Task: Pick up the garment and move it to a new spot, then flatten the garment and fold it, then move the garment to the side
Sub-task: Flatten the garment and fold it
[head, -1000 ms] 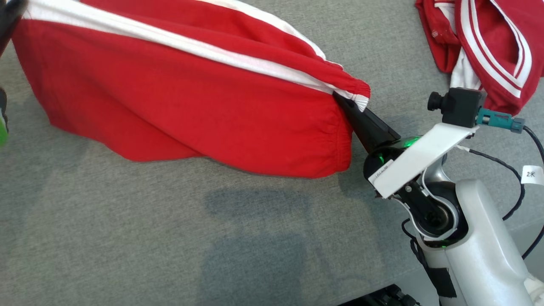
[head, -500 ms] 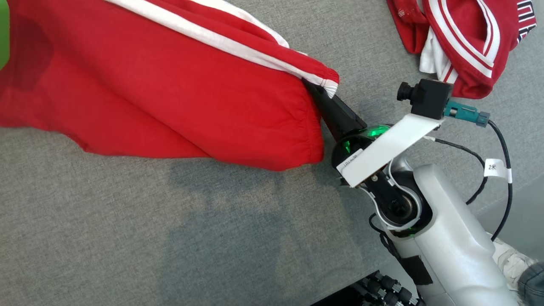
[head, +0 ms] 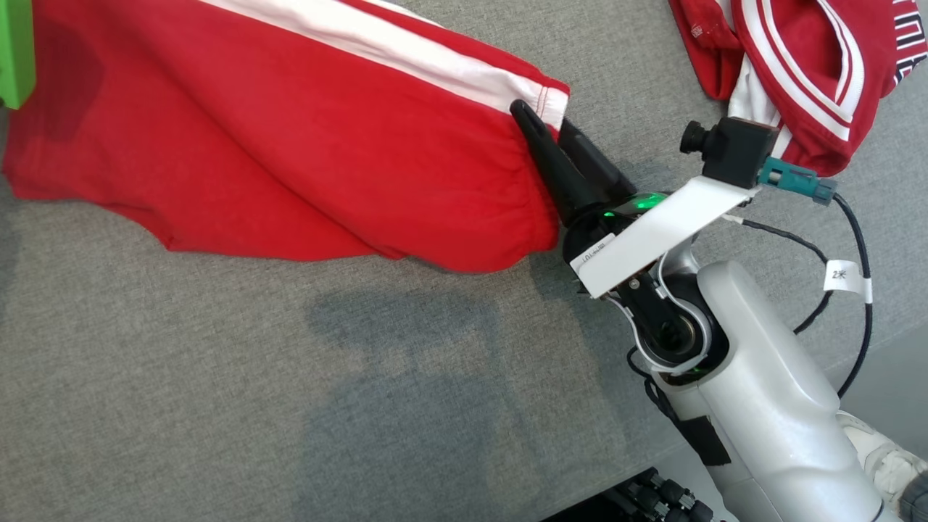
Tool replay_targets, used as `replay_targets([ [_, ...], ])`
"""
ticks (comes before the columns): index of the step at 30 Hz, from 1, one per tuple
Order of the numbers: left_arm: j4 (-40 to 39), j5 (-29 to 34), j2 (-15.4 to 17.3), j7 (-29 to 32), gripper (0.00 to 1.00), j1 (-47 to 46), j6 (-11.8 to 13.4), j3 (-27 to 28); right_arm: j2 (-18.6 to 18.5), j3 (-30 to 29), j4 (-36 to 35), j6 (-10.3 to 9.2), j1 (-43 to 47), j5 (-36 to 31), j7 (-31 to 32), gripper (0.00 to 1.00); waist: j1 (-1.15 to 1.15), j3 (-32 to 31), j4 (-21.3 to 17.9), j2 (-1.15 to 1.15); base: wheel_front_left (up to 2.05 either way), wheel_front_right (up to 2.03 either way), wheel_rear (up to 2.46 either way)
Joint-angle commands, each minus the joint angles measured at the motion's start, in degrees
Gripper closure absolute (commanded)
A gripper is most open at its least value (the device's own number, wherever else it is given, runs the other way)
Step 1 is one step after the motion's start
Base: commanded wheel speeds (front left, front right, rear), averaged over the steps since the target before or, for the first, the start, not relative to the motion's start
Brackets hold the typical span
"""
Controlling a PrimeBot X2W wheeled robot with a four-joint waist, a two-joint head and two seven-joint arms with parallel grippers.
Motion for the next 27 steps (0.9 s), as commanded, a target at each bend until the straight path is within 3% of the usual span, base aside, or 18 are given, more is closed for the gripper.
replay_targets([
  [1,0.6,-0.6,-0.4,-0.5,0.0,1.5,0.7,0.2,-0.1,-0.6,-0.2,0.02,0.0,-2.0,-0.4,0.0,0.0,-0.6,0.4,0.48,0.0,0.0,0.0],
  [8,-3.0,-4.6,-0.2,-3.8,0.0,7.9,3.9,3.0,-3.3,-3.7,-7.3,0.02,4.8,-18.7,-6.0,0.0,0.0,-3.6,1.7,0.48,0.0,0.0,0.0],
  [13,-9.6,-6.0,0.7,-10.8,0.0,19.0,8.5,5.2,-4.9,-9.4,-11.3,0.02,12.1,-32.0,-12.4,0.0,0.0,-5.9,3.2,0.48,0.0,0.0,0.0],
  [21,-7.2,-8.2,-3.1,-20.0,0.0,31.3,13.2,6.6,-3.4,-19.0,-12.5,0.01,20.2,-48.1,-16.8,0.0,0.0,-9.4,5.3,0.48,0.0,0.0,0.0],
  [27,-2.3,-11.2,-7.6,-21.1,0.0,32.9,13.5,6.6,-1.8,-23.8,-18.0,0.0,23.4,-59.9,-17.1,0.0,0.0,-11.5,5.9,0.48,0.0,0.0,0.0],
])
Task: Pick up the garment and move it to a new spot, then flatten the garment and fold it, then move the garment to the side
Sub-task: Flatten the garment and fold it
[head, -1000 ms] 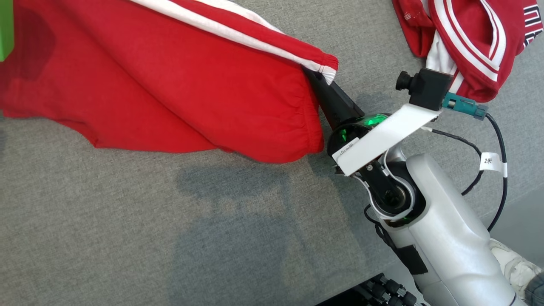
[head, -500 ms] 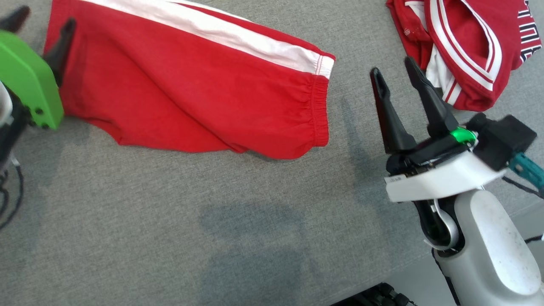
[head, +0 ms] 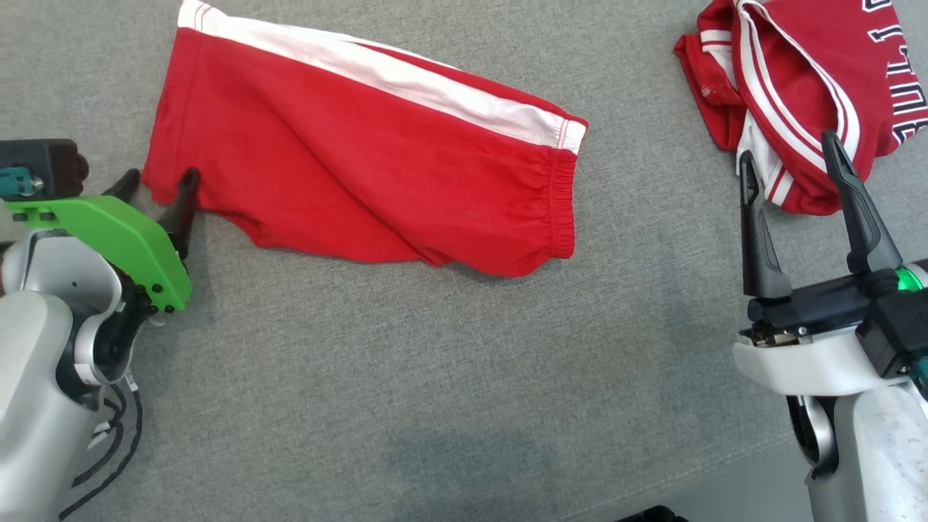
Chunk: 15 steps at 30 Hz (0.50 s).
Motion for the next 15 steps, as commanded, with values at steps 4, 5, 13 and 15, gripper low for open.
replay_targets([
  [4,3.2,-0.8,-2.5,-0.6,0.0,-1.0,-1.5,-0.8,1.2,-2.1,-1.2,-0.02,3.3,-3.6,-0.2,0.0,0.0,-2.0,0.6,0.48,0.0,0.0,0.0],
  [5,3.9,-0.9,-2.9,-0.9,0.0,-1.2,-1.9,-1.1,1.3,-2.9,-1.1,-0.03,3.6,-3.8,-0.2,0.0,0.0,-2.3,0.6,0.48,0.0,0.0,0.0],
  [13,9.3,0.1,-6.4,-3.6,1.0,-2.0,-5.3,-3.5,1.7,-4.6,2.4,-0.03,5.6,-4.2,-0.2,0.0,0.0,-4.4,0.9,0.48,0.0,0.0,0.0],
  [15,10.2,0.2,-7.3,-4.5,1.0,-1.8,-5.6,-4.0,1.8,-5.0,3.6,-0.03,6.3,-3.8,-0.2,0.0,0.0,-5.3,1.3,0.48,0.0,0.0,0.0],
])
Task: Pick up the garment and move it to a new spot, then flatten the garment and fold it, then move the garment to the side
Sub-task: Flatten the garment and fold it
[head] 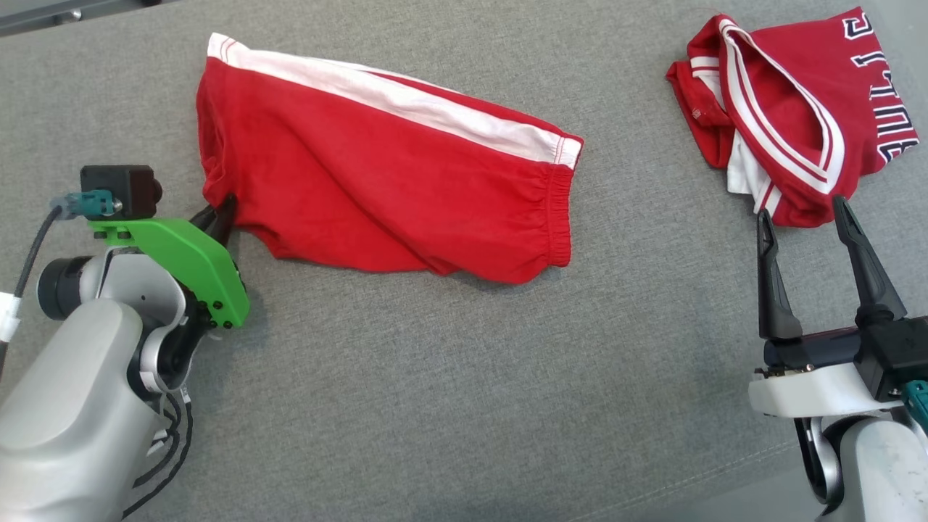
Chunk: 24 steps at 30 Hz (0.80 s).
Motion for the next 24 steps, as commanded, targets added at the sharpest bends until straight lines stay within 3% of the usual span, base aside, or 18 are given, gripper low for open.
replay_targets([
  [1,0.3,0.6,-0.2,-0.5,1.0,-0.2,-0.1,-0.2,0.0,-0.2,0.3,-0.04,0.8,0.4,-0.2,0.0,0.0,-1.0,0.6,0.48,0.0,0.0,0.0],
  [7,0.4,4.1,-0.3,-2.2,1.0,1.9,1.9,-2.9,0.0,-1.0,1.5,-0.04,2.1,1.1,-0.2,0.0,0.0,-3.7,2.2,0.48,0.0,0.0,0.0],
  [13,-5.0,3.1,-1.7,-5.6,1.0,9.2,6.9,-2.0,0.0,-2.6,1.6,-0.04,4.2,1.8,-0.2,0.0,0.0,-5.9,4.9,0.48,0.0,0.0,0.0],
  [20,-12.1,2.6,-5.3,-12.4,1.0,20.7,12.3,-2.1,0.0,-3.6,1.9,-0.04,6.4,1.1,-0.2,0.0,0.0,-8.0,9.1,0.48,0.0,0.0,0.0],
  [24,-13.9,3.2,-7.7,-14.1,1.0,25.1,13.2,-4.5,0.0,-4.0,2.2,-0.04,7.8,0.5,-0.2,0.0,0.0,-8.8,12.1,0.48,0.0,0.0,0.0],
])
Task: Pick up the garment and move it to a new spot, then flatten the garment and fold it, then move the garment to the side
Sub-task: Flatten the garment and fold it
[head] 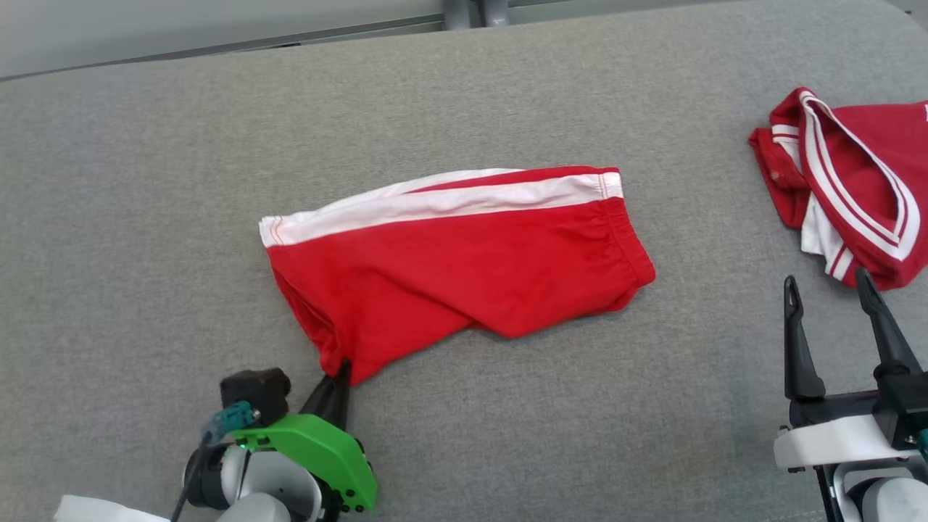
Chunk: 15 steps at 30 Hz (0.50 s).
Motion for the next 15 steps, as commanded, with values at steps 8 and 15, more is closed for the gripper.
replay_targets([
  [8,0.7,1.4,-2.2,-2.6,1.0,0.1,0.6,-1.1,-0.8,1.0,0.8,-0.04,1.0,-1.0,-0.2,0.0,0.0,-2.6,6.1,0.48,0.0,0.0,0.0],
  [15,2.0,1.2,-1.7,-2.5,0.0,-1.7,0.5,-0.4,-0.5,3.0,4.3,-0.04,-0.2,1.1,-0.2,0.0,0.0,-2.9,6.6,0.48,0.0,0.0,0.0],
])
